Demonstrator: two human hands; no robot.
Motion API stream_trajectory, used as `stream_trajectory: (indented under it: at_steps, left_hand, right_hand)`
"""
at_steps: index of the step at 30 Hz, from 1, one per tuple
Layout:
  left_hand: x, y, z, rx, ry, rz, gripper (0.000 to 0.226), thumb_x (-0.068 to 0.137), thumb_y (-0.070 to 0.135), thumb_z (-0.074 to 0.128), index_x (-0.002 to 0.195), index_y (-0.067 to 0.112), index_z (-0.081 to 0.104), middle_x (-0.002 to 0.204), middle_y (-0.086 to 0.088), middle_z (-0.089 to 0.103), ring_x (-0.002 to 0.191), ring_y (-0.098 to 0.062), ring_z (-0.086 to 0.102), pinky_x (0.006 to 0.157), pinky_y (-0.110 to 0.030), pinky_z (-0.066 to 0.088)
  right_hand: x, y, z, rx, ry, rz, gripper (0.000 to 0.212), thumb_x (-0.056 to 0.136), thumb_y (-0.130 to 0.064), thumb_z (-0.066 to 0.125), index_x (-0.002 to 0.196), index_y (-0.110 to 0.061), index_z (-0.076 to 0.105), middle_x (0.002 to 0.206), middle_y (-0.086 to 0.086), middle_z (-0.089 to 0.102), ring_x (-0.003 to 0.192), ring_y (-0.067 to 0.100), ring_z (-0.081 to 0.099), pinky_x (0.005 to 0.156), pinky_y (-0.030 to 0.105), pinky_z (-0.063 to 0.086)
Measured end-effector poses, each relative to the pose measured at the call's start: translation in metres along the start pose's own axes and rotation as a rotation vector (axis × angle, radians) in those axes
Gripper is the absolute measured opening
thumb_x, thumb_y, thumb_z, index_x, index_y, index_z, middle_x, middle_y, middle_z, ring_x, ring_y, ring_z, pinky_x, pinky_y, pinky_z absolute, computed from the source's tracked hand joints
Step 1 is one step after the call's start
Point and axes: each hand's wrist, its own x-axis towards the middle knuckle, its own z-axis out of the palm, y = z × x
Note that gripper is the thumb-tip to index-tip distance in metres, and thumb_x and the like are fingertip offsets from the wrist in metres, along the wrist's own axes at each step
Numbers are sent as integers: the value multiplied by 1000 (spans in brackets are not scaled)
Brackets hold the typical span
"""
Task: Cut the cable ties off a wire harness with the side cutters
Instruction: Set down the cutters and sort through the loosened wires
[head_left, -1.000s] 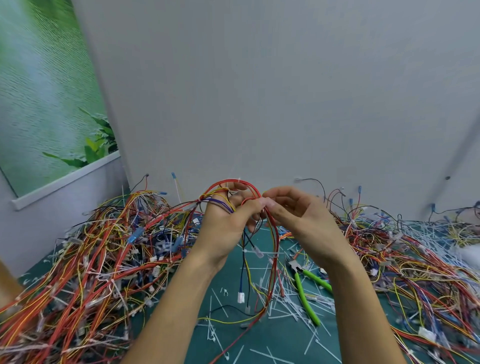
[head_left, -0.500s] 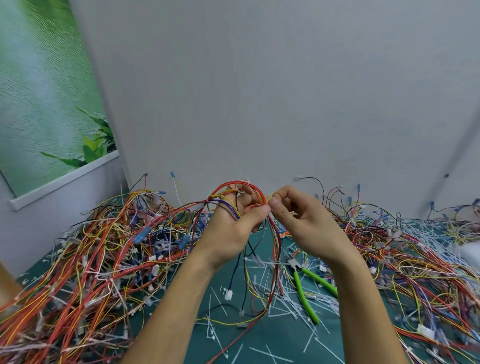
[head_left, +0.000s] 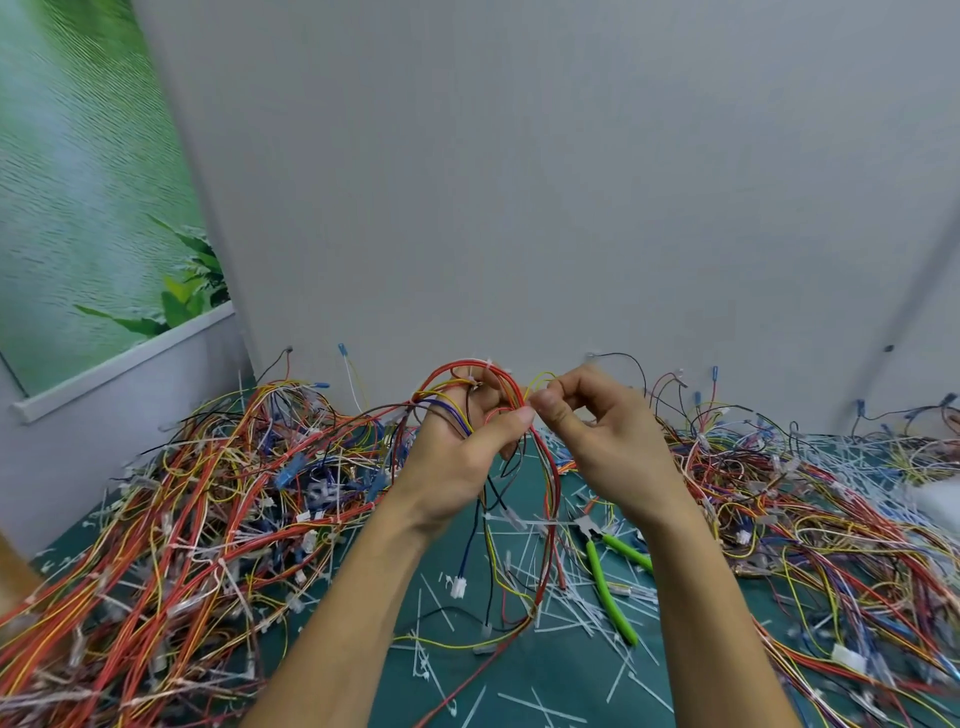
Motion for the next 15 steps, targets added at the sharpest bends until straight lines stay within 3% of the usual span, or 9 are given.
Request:
stream_trajectory:
  at_steps: [4,7,12,15]
  left_hand:
    - [2,6,-9,-170,-24,6,10,91,2,64,97,4,56,84,-14,58,73,-26,48,67,-34,44]
    - [4,17,-22,-395,-69,21,11,87,7,74,93,12,66,91,-8,66,75,-22,62,67,-33,53]
    - [4,26,-40,-603,-41,-18,25,71,19,89,91,20,73,94,-2,72,86,-19,70,74,-33,59]
    - [6,25,-41,-627,40,-39,29,69,19,90,91,16,71,89,-2,73,80,-17,72,70,-31,59]
  right_hand:
    - [0,-7,3,98,52,-38,25,89,-42,69,88,-17,67,75,-1,57,63,17,49,58,29,39]
    - [0,-7,-12,250,60,-14,31,90,-44,71,97,-14,66,75,5,68,63,19,66,61,28,53]
    - [-4,-3,-30,117,-396,294,62,85,-70,66,96,-9,74,89,11,79,84,29,78,69,35,60]
    - [-7,-7,-14,220,-533,315,53,89,-56,67,103,-5,75,95,11,80,94,28,78,75,32,62]
